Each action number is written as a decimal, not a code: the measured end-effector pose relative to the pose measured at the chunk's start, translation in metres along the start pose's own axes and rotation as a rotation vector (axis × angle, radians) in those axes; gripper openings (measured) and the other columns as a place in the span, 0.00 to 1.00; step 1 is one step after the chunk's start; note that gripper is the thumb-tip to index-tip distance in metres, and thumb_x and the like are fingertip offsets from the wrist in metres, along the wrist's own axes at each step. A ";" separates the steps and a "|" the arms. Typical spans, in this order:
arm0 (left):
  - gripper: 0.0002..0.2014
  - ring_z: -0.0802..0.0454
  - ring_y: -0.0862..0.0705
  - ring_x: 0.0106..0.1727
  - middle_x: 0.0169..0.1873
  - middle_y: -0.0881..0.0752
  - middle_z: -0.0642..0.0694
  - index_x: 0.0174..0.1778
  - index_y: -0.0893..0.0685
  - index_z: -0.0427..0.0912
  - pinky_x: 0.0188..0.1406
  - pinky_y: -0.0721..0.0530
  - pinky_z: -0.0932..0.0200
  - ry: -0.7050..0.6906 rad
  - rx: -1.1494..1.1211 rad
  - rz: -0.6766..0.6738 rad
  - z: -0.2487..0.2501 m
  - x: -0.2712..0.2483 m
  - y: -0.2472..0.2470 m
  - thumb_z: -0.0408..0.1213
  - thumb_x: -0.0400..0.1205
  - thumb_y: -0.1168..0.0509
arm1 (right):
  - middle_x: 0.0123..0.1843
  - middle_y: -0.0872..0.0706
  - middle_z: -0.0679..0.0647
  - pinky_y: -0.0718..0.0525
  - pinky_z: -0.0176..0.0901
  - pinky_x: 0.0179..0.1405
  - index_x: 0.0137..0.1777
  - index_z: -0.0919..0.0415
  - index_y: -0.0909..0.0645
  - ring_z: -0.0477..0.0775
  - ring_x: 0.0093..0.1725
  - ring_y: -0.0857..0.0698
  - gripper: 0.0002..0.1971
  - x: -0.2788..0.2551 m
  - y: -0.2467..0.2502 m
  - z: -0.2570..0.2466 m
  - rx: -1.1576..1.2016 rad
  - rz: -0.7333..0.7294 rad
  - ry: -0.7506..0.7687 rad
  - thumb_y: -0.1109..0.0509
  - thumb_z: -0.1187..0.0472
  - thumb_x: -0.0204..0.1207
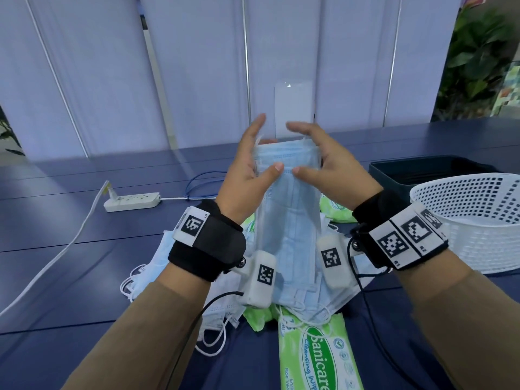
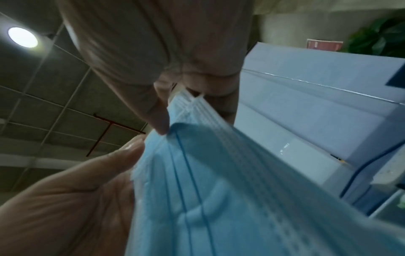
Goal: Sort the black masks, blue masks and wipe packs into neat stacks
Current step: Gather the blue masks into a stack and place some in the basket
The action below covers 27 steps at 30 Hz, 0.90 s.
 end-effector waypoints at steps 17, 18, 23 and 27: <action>0.21 0.59 0.20 0.48 0.50 0.23 0.45 0.64 0.30 0.41 0.53 0.20 0.61 -0.312 -0.006 0.208 0.058 0.003 0.026 0.20 0.79 0.37 | 0.51 0.20 0.78 0.23 0.74 0.56 0.54 0.75 0.27 0.79 0.51 0.20 0.21 0.003 0.002 0.003 0.115 0.134 -0.071 0.33 0.57 0.68; 0.26 0.57 0.20 0.51 0.54 0.23 0.42 0.71 0.36 0.42 0.56 0.20 0.60 -0.273 -0.012 0.167 0.054 0.005 0.022 0.22 0.80 0.37 | 0.52 0.18 0.75 0.21 0.70 0.58 0.54 0.73 0.26 0.75 0.52 0.18 0.18 0.003 0.001 0.003 0.133 0.149 -0.065 0.34 0.59 0.70; 0.43 0.54 0.28 0.75 0.78 0.34 0.44 0.82 0.61 0.51 0.75 0.28 0.50 0.056 0.112 0.036 0.007 0.003 0.012 0.33 0.81 0.38 | 0.60 0.15 0.53 0.17 0.44 0.52 0.62 0.53 0.26 0.54 0.59 0.15 0.16 -0.004 -0.017 0.039 0.164 -0.037 -0.259 0.37 0.71 0.78; 0.45 0.50 0.30 0.77 0.79 0.34 0.42 0.81 0.63 0.55 0.77 0.31 0.47 0.127 0.208 -0.036 -0.006 0.000 0.008 0.38 0.78 0.38 | 0.65 0.19 0.49 0.18 0.52 0.62 0.72 0.48 0.38 0.53 0.64 0.17 0.29 -0.006 -0.019 0.042 0.215 -0.082 -0.307 0.31 0.69 0.77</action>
Point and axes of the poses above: each hand's wrist, its own x-axis towards the middle knuckle, its own y-axis out of the back of the hand, z = x × y, the point moved 7 cm from there along x, towards the middle knuckle
